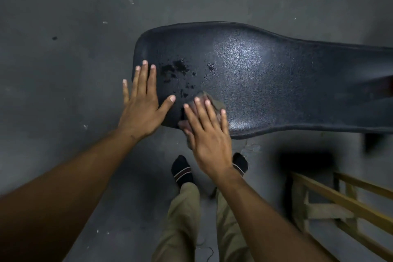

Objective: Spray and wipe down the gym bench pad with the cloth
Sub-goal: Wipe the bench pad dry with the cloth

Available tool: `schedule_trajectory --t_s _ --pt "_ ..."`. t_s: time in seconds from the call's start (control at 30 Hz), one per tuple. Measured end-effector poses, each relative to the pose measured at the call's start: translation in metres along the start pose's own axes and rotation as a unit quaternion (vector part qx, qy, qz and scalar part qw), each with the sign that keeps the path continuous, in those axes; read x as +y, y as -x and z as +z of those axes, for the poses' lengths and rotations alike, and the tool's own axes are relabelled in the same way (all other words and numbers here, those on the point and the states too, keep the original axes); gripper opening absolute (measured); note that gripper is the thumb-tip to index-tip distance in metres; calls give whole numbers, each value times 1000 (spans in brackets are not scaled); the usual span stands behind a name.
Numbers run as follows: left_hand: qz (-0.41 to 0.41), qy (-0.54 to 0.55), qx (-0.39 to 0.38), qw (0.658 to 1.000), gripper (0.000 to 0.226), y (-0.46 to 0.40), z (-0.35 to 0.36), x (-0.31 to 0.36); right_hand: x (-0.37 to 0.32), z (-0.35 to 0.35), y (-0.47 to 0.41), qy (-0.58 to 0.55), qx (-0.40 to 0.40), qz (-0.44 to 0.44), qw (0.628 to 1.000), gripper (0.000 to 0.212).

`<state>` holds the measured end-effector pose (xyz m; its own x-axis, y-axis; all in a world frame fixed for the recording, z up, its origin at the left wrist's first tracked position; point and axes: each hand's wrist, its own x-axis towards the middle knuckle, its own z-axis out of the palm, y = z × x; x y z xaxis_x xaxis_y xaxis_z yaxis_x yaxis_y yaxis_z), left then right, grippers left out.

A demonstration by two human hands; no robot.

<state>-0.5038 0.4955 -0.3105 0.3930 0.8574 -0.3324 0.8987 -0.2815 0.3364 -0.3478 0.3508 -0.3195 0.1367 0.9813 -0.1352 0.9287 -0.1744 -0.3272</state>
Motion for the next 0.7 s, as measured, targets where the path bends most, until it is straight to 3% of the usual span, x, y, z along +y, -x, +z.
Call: schedule_trajectory --t_s 0.2,0.4,0.57,0.7 --pt "-2 6 -19 1000 89 -1 6 -5 75 -23 22 4 5 116 993 58" --pt "-2 -1 -38 999 90 -1 1 -5 51 -38 -87 -49 23 163 985 57" --pt "-10 -10 -66 998 90 -3 -2 -4 -12 -27 -140 -33 -23 14 999 56" --pt "-13 -8 -83 996 90 -5 -3 -3 -1 -31 -120 -21 -68 -74 995 57"
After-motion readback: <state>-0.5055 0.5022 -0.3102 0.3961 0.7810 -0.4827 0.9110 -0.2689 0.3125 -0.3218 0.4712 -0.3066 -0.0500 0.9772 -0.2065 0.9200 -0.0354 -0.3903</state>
